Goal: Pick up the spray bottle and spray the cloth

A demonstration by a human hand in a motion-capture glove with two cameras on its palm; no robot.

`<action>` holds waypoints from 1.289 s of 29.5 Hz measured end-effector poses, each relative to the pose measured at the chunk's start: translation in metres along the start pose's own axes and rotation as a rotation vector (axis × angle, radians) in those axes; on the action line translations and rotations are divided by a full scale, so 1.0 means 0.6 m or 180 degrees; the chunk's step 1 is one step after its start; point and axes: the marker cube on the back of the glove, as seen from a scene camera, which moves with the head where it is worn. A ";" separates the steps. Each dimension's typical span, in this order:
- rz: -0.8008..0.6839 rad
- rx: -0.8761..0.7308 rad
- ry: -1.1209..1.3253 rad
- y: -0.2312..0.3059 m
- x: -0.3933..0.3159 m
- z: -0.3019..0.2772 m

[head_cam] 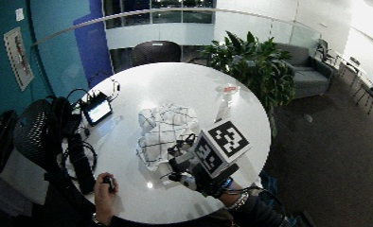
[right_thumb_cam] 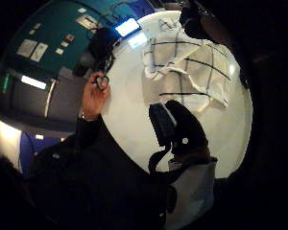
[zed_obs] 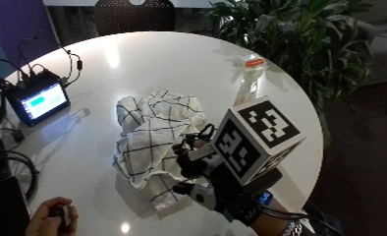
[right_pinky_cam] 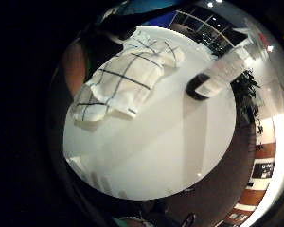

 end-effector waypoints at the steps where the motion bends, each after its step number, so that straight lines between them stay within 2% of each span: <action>1: 0.0061 0.0008 -0.0004 -0.001 0.010 -0.001; 8: 0.0634 0.0201 -0.0074 -0.011 0.109 -0.019; 17: 0.1689 0.1128 -0.0780 -0.046 0.232 -0.045; 21: 0.2017 0.1323 -0.1099 -0.072 0.263 -0.033; 29: 0.2149 0.1506 -0.1640 -0.122 0.291 -0.004; 38: 0.1961 0.1650 -0.2273 -0.167 0.307 0.014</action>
